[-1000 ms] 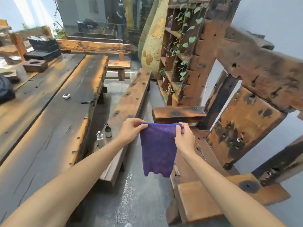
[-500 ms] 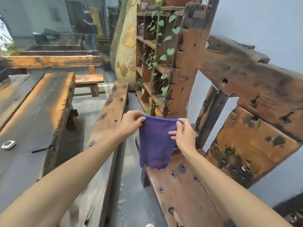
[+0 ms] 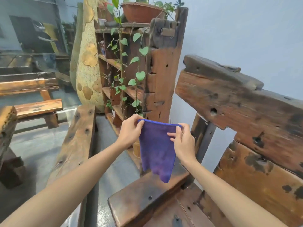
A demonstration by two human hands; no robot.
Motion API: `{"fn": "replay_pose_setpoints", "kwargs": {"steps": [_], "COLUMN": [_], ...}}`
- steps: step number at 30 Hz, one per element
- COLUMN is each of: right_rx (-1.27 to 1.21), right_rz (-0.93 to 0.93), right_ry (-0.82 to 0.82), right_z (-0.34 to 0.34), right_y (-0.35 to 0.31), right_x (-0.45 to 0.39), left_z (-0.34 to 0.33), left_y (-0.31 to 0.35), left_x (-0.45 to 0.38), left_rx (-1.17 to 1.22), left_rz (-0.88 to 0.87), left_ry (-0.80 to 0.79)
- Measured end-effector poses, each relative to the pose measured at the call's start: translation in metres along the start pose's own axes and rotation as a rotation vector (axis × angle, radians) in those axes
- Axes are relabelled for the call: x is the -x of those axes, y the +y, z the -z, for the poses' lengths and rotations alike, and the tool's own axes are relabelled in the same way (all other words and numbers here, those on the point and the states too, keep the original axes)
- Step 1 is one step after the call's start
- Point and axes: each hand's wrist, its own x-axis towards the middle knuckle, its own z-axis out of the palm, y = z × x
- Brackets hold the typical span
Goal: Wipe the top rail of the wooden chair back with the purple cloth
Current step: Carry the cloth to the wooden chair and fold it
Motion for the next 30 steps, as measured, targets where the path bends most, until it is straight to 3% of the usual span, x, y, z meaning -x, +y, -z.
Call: {"fn": "replay_pose_setpoints", "kwargs": {"steps": [5,15,23,30], "right_rx": [0.042,0.227,0.397,0.858], "right_rz": [0.054,0.185,0.359,0.578], "right_ry": [0.059,0.352,0.573,0.502], "right_z": [-0.008,-0.019,-0.011,0.011], "right_y": [0.000,-0.002,-0.039,-0.077], "right_x": [-0.076,-0.230,-0.325,-0.394], "left_z": [-0.026,-0.096,-0.119,-0.124], "left_y": [0.005,0.019,0.076,0.156], "left_x": [-0.088,-0.275,-0.390,-0.470], "left_rx": [0.060,0.195,0.359,0.514], "left_rz": [-0.063,-0.324,-0.561,-0.742], "left_ry": [0.028,0.018,0.041,0.066]}}
